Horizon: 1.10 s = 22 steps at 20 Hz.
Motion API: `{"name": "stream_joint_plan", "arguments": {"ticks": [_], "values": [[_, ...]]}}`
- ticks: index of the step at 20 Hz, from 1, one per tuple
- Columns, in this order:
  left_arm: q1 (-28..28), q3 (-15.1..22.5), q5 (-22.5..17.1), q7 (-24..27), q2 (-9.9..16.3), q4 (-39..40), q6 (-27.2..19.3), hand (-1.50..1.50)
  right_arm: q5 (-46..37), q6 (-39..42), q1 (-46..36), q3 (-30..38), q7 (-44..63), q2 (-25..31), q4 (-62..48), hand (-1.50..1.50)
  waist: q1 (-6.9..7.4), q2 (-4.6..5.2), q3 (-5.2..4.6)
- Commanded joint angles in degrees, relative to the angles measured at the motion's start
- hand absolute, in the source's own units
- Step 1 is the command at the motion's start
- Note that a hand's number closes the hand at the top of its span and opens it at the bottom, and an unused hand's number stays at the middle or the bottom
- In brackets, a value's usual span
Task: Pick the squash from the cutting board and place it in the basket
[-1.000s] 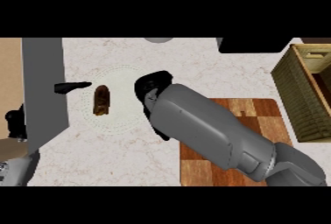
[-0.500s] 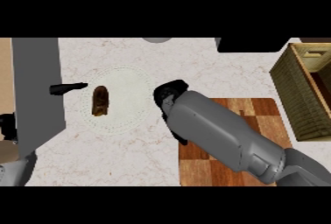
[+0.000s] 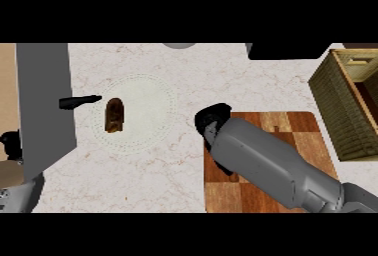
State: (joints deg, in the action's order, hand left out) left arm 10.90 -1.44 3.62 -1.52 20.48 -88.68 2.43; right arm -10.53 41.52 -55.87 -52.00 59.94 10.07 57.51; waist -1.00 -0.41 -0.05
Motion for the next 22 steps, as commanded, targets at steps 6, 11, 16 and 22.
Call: {"name": "stream_joint_plan", "arguments": {"ticks": [6,11,16,22], "values": [[-1.48,-3.29,-0.65,0.85,1.03,-1.88,2.2,0.0,-4.76,2.99,8.45,0.58,7.03,6.15,11.97,-1.5,0.18,-0.11,0.03],[0.03,-2.45,2.06,3.01,-1.35,0.57,1.42,0.0,-8.67,3.25,9.47,2.42,8.4,3.5,10.91,-1.5,0.49,0.2,0.02],[2.47,-3.25,3.19,3.42,-2.49,3.59,1.38,0.0,-11.98,2.2,13.84,3.47,6.08,3.78,12.79,-1.5,0.52,0.36,0.02],[-0.11,-1.86,5.13,1.24,-4.96,-1.45,0.83,0.0,-15.51,4.67,18.26,5.26,5.87,4.11,15.67,-1.5,0.77,0.26,0.03]]}}
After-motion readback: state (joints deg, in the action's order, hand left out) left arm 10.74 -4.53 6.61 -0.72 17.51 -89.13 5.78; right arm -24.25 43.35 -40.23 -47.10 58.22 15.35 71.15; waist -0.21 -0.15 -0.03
